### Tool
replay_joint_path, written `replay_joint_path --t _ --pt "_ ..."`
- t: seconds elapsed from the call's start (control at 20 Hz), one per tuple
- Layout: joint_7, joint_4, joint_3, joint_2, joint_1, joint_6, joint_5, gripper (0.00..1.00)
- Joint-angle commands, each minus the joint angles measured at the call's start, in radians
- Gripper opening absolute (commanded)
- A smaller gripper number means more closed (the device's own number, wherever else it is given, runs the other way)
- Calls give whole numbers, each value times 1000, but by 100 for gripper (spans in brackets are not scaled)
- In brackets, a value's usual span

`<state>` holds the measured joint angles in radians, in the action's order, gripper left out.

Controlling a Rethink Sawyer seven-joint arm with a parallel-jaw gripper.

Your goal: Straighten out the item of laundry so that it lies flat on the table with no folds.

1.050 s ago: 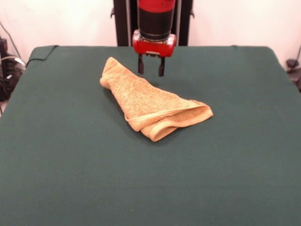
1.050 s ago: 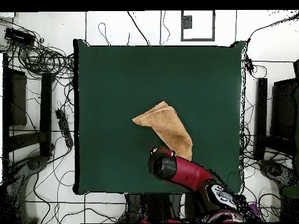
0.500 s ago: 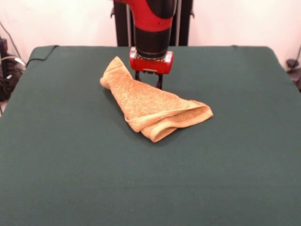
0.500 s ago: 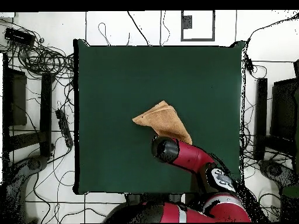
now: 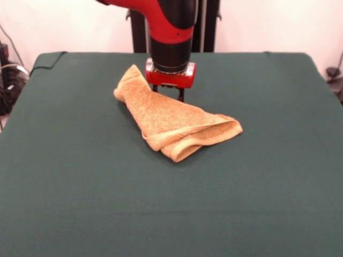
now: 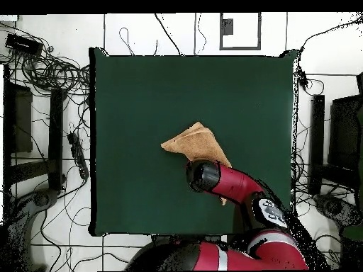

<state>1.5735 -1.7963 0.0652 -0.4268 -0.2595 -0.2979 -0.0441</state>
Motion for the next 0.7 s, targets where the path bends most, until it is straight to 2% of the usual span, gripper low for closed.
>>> replay_joint_path --t 0.05,0.3,0.7 --pt "171 104 -62 -3 14 -51 -54 100" --pt "184 78 -42 -70 32 -129 -59 100" --pt "195 99 -27 -121 50 -249 -61 100"
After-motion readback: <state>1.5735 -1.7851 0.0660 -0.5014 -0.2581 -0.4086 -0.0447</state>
